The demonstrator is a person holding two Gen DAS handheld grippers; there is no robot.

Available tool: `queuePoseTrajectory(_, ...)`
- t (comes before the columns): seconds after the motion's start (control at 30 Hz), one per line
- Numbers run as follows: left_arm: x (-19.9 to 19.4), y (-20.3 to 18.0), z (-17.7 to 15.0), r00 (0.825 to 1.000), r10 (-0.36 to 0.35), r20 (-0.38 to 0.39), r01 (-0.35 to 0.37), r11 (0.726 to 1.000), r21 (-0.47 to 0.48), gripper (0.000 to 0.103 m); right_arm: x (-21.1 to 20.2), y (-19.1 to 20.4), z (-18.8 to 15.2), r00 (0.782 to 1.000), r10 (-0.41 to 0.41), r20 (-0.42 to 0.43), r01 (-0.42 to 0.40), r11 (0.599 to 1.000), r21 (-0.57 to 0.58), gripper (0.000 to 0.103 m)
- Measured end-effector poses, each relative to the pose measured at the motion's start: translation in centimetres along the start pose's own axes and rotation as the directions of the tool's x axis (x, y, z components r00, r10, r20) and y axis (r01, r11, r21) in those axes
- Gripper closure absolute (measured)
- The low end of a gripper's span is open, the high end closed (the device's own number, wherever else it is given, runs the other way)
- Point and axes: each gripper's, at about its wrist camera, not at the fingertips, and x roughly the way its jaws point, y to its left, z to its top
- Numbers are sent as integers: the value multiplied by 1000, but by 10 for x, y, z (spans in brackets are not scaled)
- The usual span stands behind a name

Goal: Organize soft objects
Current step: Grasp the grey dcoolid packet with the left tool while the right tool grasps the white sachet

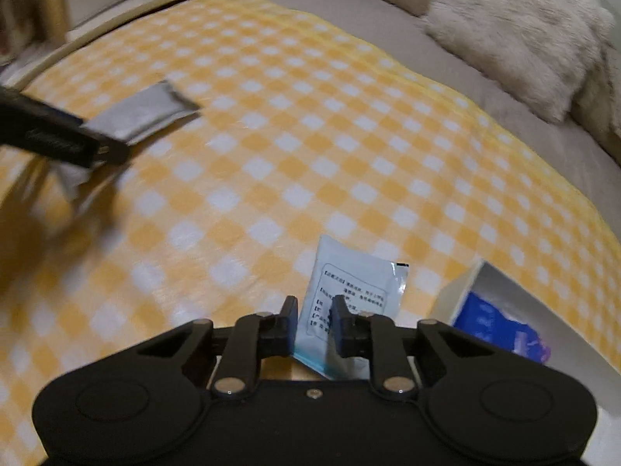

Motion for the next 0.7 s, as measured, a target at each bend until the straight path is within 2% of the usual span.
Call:
queuePoseTrajectory(0.17, -4, 3, -3, 999, -9, -31, 9, 1000, -11, 42, -18, 24, -12, 995, 98, -9, -99, 992, -81, 86)
queuePoseTrajectory(0.3, -9, 5, -8, 997, -31, -74, 29, 999, -33, 42, -33, 45, -20, 980, 196, -23, -198, 972, -125, 84)
queuePoseTrajectory(0.37, -10, 4, -11, 995, -39, -95, 37, 999, -30, 42, -39, 50, -22, 977, 212, -7, -211, 969, -127, 70)
queuePoseTrajectory(0.4, -10, 4, -12, 994, -41, -105, 39, 999, -21, 42, -40, 51, -23, 979, 203, 5, -201, 971, -130, 43)
queuePoseTrajectory(0.43, -11, 4, -14, 993, -41, -111, 41, 999, -11, 42, -43, 52, -24, 984, 176, 20, -171, 975, -140, 26)
queuePoseTrajectory(0.53, -12, 3, -16, 992, -43, -120, 44, 999, 4, 42, -40, 47, -22, 993, 114, 37, -108, 984, -139, 24)
queuePoseTrajectory(0.67, -12, -4, -19, 992, -39, -118, 43, 999, 30, 43, -29, 24, -18, 990, 138, -4, -138, 990, -2, 25)
queuePoseTrajectory(0.7, -12, -7, -19, 992, -40, -117, 44, 998, 33, 44, -25, 18, -17, 988, 153, -15, -153, 988, 33, 29)
